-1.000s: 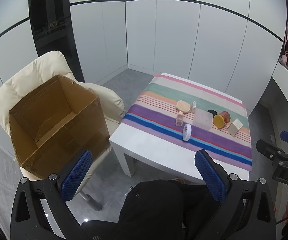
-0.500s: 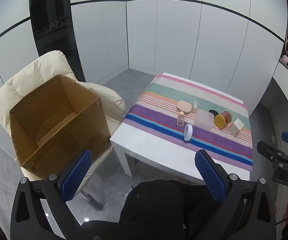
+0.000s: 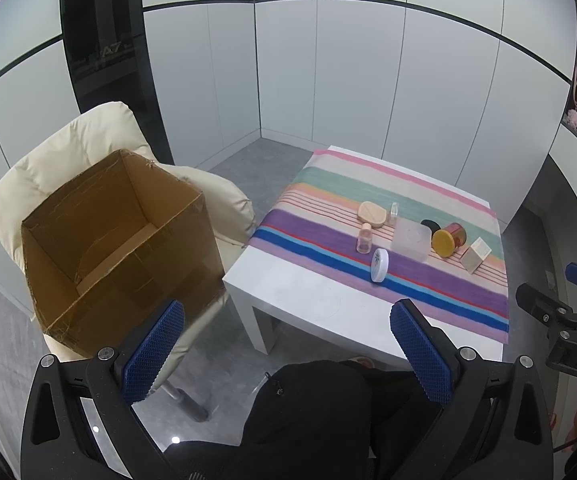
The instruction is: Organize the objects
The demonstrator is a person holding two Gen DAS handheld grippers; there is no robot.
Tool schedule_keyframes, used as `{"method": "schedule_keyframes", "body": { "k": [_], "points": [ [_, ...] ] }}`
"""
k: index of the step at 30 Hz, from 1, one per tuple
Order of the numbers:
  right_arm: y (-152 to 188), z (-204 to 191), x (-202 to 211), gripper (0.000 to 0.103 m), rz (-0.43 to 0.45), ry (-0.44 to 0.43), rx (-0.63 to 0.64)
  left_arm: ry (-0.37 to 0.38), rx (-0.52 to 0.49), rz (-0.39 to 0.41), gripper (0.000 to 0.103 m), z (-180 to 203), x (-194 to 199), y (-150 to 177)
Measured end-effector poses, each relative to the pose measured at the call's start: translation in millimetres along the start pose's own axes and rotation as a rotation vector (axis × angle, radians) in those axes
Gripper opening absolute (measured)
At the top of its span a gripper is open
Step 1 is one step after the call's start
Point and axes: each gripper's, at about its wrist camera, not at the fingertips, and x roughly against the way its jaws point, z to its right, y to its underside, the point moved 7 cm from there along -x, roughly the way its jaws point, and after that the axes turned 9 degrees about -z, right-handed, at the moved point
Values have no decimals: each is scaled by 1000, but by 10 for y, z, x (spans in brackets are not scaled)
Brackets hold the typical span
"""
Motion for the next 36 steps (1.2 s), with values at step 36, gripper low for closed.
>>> {"method": "schedule_keyframes", "body": {
  "k": [36],
  "points": [
    [-4, 141, -4, 103, 24, 44, -37, -14, -37, -16, 103, 35, -77, 1]
  ]
}}
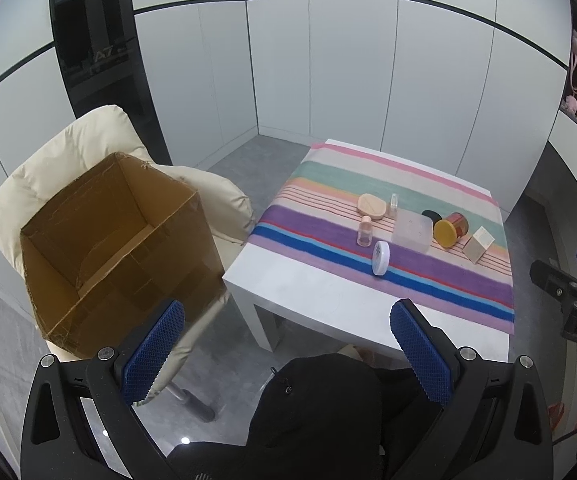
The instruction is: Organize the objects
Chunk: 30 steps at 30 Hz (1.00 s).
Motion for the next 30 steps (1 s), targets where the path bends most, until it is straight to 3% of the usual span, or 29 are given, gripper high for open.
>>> {"method": "schedule_keyframes", "body": {
  "k": [16, 30],
  "points": [
    [89, 302, -41, 103, -11, 28, -84, 41, -29, -16, 103, 227, -96, -47],
    [68, 608, -145, 103, -56, 57, -99, 98, -100, -97, 103, 652, -323, -210]
  ]
}}
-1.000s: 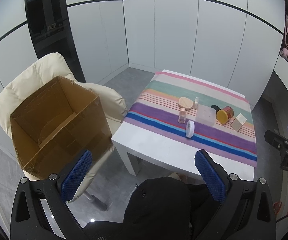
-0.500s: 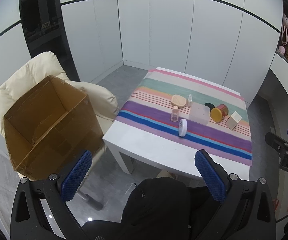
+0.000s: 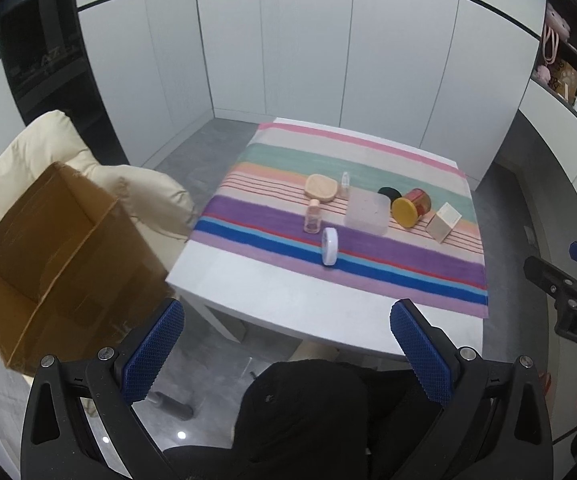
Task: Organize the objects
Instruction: 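Grasp the white round container with the left tool while the right tool grasps the white printed box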
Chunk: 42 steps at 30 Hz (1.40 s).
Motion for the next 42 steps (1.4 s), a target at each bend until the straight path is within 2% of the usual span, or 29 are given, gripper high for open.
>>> {"method": "schedule_keyframes", "body": {
  "k": [7, 14, 23, 26, 31, 34, 39, 42],
  "points": [
    [-137, 141, -251, 103, -32, 20, 25, 17, -10, -46, 100, 231, -298, -222],
    [-258, 389, -635, 103, -86, 12, -4, 2, -27, -96, 100, 378, -720, -479],
    [-410, 576, -1139, 103, -141, 2, 4, -28, -60, -179, 95, 490, -1345, -517],
    [-456, 605, -1308, 103, -158, 2, 15, -35, -57, -210, 90, 501, -1567, -536],
    [-507, 616, -1650, 103, -189, -2, 35, -45, -55, -249, 89, 527, -1903, -573],
    [-519, 638, -1853, 101, -212, -2, 40, -54, -59, -269, 83, 540, -2099, -594],
    [-526, 698, -2184, 100, -250, -12, 37, -58, -35, -293, 80, 532, -2370, -626],
    [-547, 736, -2368, 100, -263, -10, 34, -52, -28, -311, 74, 548, -2511, -636]
  ]
}}
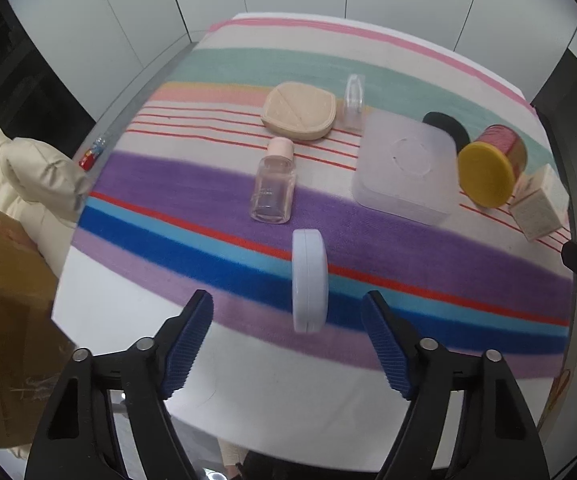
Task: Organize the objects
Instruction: 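Grasp the white round container with the left tool while the right tool grasps the white printed box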
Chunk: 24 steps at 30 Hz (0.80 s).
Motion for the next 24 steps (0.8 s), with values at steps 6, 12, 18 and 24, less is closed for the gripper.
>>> {"method": "schedule_keyframes", "body": {
  "k": [6, 12, 18, 24],
  "points": [
    [-119, 81, -314, 100, -18, -4, 6, 19, 0, -11, 51, 68, -173, -101],
    [-260, 185, -551, 96, -28, 3, 12, 23, -16, 14, 17, 129, -212, -154],
    [-391, 144, -661, 86, -17, -33, 44, 53, -27, 26, 17, 163, -213, -180],
    [-433, 59, -700, 57, -28, -96, 30, 50, -44, 40, 16, 161, -209, -193]
  ]
}}
